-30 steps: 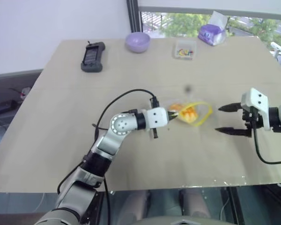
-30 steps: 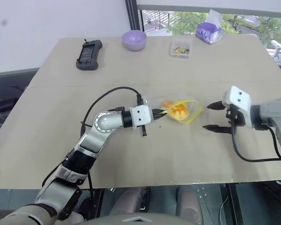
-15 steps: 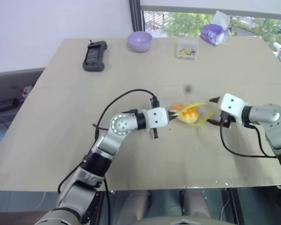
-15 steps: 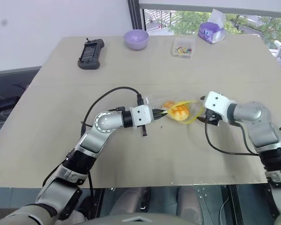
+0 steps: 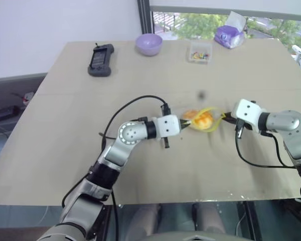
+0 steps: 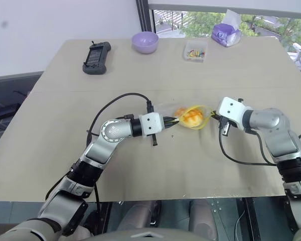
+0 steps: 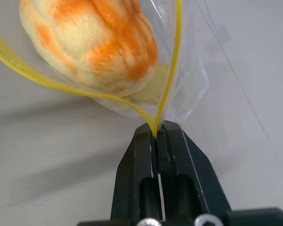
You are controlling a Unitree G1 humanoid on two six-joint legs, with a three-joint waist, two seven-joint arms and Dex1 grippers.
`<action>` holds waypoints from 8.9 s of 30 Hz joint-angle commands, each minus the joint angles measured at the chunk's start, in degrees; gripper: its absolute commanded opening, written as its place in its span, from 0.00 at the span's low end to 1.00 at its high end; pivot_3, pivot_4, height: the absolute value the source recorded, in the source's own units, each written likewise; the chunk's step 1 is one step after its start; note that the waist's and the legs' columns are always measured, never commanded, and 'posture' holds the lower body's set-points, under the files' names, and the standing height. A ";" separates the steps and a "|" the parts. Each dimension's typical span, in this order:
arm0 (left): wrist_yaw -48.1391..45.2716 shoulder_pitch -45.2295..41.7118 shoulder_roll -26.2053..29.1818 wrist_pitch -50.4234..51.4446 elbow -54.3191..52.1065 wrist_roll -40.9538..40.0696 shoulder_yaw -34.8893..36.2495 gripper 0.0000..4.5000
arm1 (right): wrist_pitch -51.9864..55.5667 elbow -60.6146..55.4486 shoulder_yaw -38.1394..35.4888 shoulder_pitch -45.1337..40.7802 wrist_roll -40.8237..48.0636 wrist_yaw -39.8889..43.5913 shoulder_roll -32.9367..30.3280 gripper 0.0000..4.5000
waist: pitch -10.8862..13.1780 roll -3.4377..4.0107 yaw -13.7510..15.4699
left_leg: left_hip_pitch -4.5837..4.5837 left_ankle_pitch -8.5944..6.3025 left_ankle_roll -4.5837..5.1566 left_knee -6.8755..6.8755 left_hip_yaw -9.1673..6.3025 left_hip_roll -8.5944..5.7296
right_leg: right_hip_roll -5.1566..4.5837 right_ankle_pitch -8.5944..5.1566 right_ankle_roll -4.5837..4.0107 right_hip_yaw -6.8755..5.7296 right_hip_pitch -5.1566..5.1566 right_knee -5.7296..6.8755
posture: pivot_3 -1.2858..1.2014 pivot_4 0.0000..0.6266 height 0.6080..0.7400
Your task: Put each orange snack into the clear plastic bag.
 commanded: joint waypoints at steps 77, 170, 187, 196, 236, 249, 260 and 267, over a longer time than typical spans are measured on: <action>8.98 1.97 -4.33 4.31 -3.13 0.44 0.79 0.03 | 32.81 -39.02 1.40 3.33 10.80 -1.27 -7.07 0.73 | 0.03 -0.03 0.24 | -0.90 -0.01 0.02 0.90 -0.07 -0.05 | -0.09 0.00 0.01 -0.03 -0.77 0.75 | 0.52 0.24 1.00; 8.65 4.25 -7.69 1.86 -3.57 -3.87 0.80 0.00 | 10.05 -28.72 7.83 -2.45 -8.35 -3.00 2.47 0.39 | 0.03 -0.03 0.09 | -0.87 0.00 0.01 0.88 -0.07 -0.07 | -0.06 0.00 0.01 -0.02 -0.78 0.76 | 0.52 0.24 1.00; 8.71 4.51 -7.88 1.91 -3.68 -3.79 0.60 0.00 | 10.15 -27.98 7.14 -2.49 -9.87 -3.05 1.96 0.02 | 0.03 -0.03 0.09 | -0.87 0.00 0.01 0.88 -0.07 -0.07 | -0.06 0.00 0.01 -0.01 -0.78 0.76 | 0.52 0.24 1.00; 9.43 4.80 -7.71 1.77 -3.50 -3.46 1.03 0.00 | 9.95 -27.04 6.32 -1.53 -10.42 -3.06 0.13 0.02 | 0.03 -0.03 0.09 | -0.87 0.00 0.01 0.88 -0.07 -0.07 | -0.06 0.00 0.01 -0.02 -0.78 0.76 | 0.52 0.24 1.00; 13.67 3.61 2.70 0.33 0.26 -3.63 7.57 0.00 | 9.74 -21.00 -7.16 9.82 -9.51 -5.58 -16.02 0.02 | 0.03 -0.03 0.12 | -0.86 0.00 0.01 0.87 -0.03 -0.05 | -0.06 0.00 0.01 0.01 -0.78 0.75 | 0.52 0.24 1.00; 21.28 -7.89 -1.81 -4.52 9.27 -1.18 8.60 0.00 | 6.40 -15.14 -3.67 -3.73 -12.14 -13.78 -8.62 0.02 | 0.07 -0.08 -0.12 | -0.81 0.00 0.01 0.92 0.03 -0.06 | -0.04 0.01 0.01 0.03 -0.77 0.81 | 0.52 0.24 1.00; 34.79 -27.99 -5.14 -17.71 27.42 3.46 11.84 0.00 | -2.42 -2.44 -4.14 -19.41 -16.86 -24.89 -2.56 0.02 | 0.11 -0.16 -0.05 | -1.08 0.00 -0.01 0.71 0.00 -0.18 | -0.13 0.00 0.01 -0.01 -0.99 0.48 | 0.52 0.24 1.00; 15.51 -8.26 1.73 -8.85 9.70 -0.32 5.89 0.00 | 8.22 -18.24 -6.15 -0.78 -5.22 -7.35 -6.56 0.02 | 0.11 -0.12 -0.86 | -1.08 0.00 0.01 0.62 -0.02 -0.18 | -0.11 0.01 0.01 0.00 -0.95 0.37 | 0.52 0.24 1.00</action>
